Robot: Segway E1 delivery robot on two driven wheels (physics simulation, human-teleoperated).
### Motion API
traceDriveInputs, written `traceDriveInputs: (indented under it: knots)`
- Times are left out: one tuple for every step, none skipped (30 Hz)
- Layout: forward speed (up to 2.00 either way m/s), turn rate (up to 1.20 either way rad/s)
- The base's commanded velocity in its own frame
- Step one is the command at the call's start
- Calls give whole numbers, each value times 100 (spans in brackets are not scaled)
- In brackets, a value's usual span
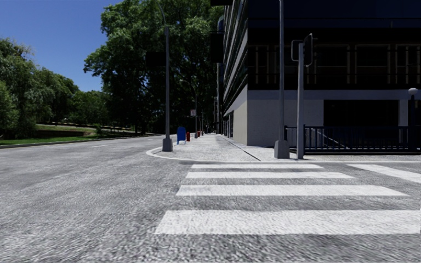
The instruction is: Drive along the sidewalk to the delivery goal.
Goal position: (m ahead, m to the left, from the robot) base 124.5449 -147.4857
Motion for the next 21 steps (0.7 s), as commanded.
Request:
traceDriveInputs:
  knots:
    - [193,0]
    - [193,0]
    - [200,0]
    - [200,0]
    - [200,0]
    - [200,0]
    - [200,0]
    - [200,0]
    - [200,0]
    - [200,6]
    - [200,10]
    - [200,10]
    - [200,26]
    - [200,37]
    - [200,39]
    - [200,39]
    - [200,0]
    - [200,0]
    - [200,0]
    - [200,0]
    - [200,0]
